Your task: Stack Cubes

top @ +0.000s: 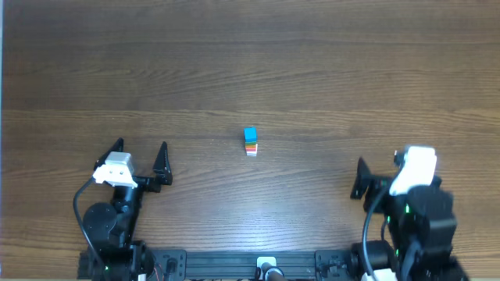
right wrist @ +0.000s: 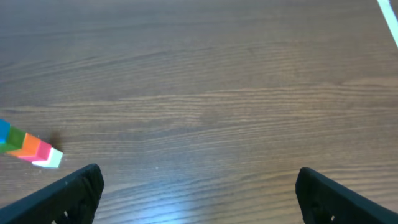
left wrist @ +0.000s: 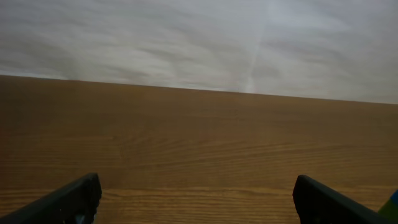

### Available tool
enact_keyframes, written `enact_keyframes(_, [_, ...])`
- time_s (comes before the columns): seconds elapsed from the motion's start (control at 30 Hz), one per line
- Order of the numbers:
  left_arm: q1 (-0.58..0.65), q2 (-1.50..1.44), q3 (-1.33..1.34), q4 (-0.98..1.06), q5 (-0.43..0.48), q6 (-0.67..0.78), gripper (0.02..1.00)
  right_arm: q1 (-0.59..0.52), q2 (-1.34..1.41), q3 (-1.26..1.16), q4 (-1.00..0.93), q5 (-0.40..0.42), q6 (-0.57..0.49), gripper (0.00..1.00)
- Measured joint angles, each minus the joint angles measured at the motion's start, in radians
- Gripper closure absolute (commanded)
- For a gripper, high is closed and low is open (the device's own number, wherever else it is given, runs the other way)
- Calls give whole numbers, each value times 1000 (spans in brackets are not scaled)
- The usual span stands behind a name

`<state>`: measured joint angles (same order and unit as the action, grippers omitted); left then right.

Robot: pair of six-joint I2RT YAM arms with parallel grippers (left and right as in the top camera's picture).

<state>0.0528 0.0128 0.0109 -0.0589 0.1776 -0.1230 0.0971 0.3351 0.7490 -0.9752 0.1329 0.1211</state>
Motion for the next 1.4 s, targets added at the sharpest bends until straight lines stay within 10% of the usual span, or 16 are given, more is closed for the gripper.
enact_keyframes(0.6, [0, 0, 0, 0, 0, 0, 20, -27, -319, -591, 504, -76, -66, 9])
enact_keyframes(1.4, [0, 0, 0, 0, 0, 0, 18, -27, -321, -734, 901, -82, -98, 7])
